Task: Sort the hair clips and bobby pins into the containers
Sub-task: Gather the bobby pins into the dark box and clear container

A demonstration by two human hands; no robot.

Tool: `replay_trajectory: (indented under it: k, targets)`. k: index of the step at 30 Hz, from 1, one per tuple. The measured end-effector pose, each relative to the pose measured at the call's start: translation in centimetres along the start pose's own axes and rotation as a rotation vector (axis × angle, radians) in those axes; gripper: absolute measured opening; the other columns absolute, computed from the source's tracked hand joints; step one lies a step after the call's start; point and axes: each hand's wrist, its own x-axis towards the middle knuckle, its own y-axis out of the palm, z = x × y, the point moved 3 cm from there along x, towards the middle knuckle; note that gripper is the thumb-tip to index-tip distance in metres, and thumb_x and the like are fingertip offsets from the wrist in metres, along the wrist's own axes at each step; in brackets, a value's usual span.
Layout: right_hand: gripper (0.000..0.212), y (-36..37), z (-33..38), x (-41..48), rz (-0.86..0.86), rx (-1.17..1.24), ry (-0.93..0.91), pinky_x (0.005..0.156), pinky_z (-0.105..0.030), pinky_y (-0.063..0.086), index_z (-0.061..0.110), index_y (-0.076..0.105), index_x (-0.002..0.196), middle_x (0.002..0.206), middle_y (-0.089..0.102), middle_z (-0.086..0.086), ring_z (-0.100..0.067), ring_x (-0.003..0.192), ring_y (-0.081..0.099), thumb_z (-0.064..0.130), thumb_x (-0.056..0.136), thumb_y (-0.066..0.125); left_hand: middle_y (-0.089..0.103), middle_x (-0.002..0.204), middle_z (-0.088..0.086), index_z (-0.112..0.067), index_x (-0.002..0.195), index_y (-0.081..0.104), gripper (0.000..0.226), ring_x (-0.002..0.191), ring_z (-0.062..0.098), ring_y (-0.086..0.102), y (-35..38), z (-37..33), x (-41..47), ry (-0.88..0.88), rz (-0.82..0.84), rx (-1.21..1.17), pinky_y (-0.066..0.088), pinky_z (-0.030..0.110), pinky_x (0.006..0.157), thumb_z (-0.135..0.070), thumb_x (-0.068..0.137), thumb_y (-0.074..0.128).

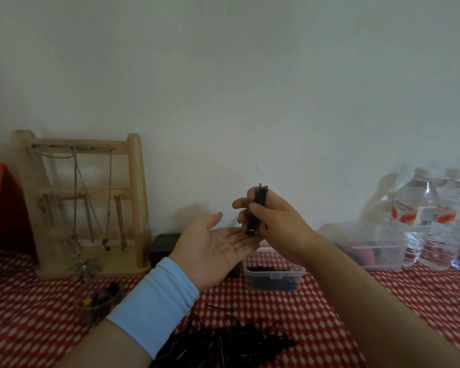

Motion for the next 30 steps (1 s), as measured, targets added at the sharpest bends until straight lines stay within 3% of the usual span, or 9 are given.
replay_trajectory:
  k: [5,7,9,11,14,19,22,25,30]
  targets:
    - [0.020,0.1,-0.1,0.0,0.105,-0.065,0.036,0.075,-0.035,0.041,0.014,0.051,0.101,0.080,0.058,-0.001,-0.017,0.073,0.052,0.002,0.104,0.035,0.048,0.131,0.042,0.021,0.137,0.030,0.066,0.127,0.050,0.046,0.0,0.0,-0.1,-0.009,0.088,-0.025,0.033,0.054,0.112,-0.032,0.100,0.044]
    - [0.022,-0.2,0.0,0.1,0.116,-0.021,0.059,0.071,-0.031,0.040,0.014,0.050,0.098,0.076,0.053,0.000,-0.015,0.068,0.047,0.000,0.105,0.033,0.053,0.130,0.037,0.017,0.132,0.039,0.059,0.124,0.047,0.052,0.3,0.3,-0.4,-0.021,0.058,0.111,0.040,0.051,0.108,-0.033,0.100,0.045]
    - [0.023,-0.8,0.2,0.2,0.119,0.044,0.087,0.067,-0.030,0.040,0.013,0.049,0.097,0.075,0.050,-0.001,-0.016,0.065,0.043,-0.001,0.104,0.032,0.063,0.118,0.022,0.001,0.118,0.054,0.037,0.111,0.037,0.063,0.4,0.2,-0.5,0.047,-0.090,0.500,0.051,0.044,0.095,-0.030,0.101,0.045]
    - [0.022,-1.5,0.2,0.2,0.136,0.056,0.143,0.066,-0.031,0.038,0.013,0.050,0.097,0.073,0.049,-0.002,-0.017,0.065,0.041,-0.001,0.104,0.034,0.065,0.116,0.007,-0.018,0.105,0.060,0.016,0.102,0.022,0.065,0.5,-1.1,-0.8,0.280,-0.258,0.970,0.053,0.038,0.092,-0.023,0.102,0.046]
    - [0.018,-1.9,-0.5,0.2,0.188,-0.030,0.239,0.064,-0.030,0.038,0.012,0.053,0.101,0.073,0.049,-0.003,-0.017,0.065,0.043,0.001,0.103,0.039,0.055,0.139,-0.009,-0.030,0.129,0.058,0.031,0.124,0.007,0.053,1.0,-3.0,-1.2,0.669,-0.230,1.321,0.040,0.032,0.110,-0.025,0.103,0.043]
    - [0.013,-2.3,-0.7,0.0,0.221,-0.359,0.225,0.065,-0.031,0.043,0.005,0.057,0.098,0.076,0.053,-0.006,-0.017,0.066,0.048,0.005,0.102,0.045,0.044,0.146,-0.018,-0.031,0.145,0.043,0.042,0.133,-0.006,0.039,2.2,-1.4,-0.2,0.645,0.041,1.727,0.027,0.016,0.113,-0.024,0.103,0.043]
    - [0.016,-3.5,-0.4,-0.2,0.229,-0.720,0.240,0.066,-0.028,0.044,0.017,0.058,0.100,0.078,0.056,-0.003,-0.014,0.067,0.050,0.008,0.100,0.046,0.058,0.135,-0.014,-0.029,0.142,0.048,0.039,0.125,-0.001,0.050,2.6,-2.3,0.8,0.638,0.019,1.823,0.036,0.020,0.109,-0.024,0.103,0.043]
    - [0.019,-3.9,-0.9,-0.1,0.273,-1.022,0.239,0.071,-0.021,0.043,0.026,0.058,0.105,0.088,0.059,0.008,-0.011,0.079,0.056,0.012,0.101,0.046,0.062,0.129,-0.016,-0.030,0.138,0.051,0.037,0.117,-0.005,0.053,2.7,-3.1,1.1,0.645,-0.014,1.926,0.034,0.001,0.094,-0.023,0.103,0.043]
    - [0.038,-4.2,-1.9,-0.1,0.381,-1.255,0.304,0.100,-0.032,0.048,0.026,0.060,0.135,0.128,0.066,0.007,-0.015,0.112,0.062,0.023,0.097,0.062,0.063,0.127,-0.014,-0.026,0.131,0.060,0.033,0.115,-0.002,0.055,1.4,-2.3,1.3,0.660,-0.038,1.985,0.036,0.006,0.096,-0.018,0.102,0.045]
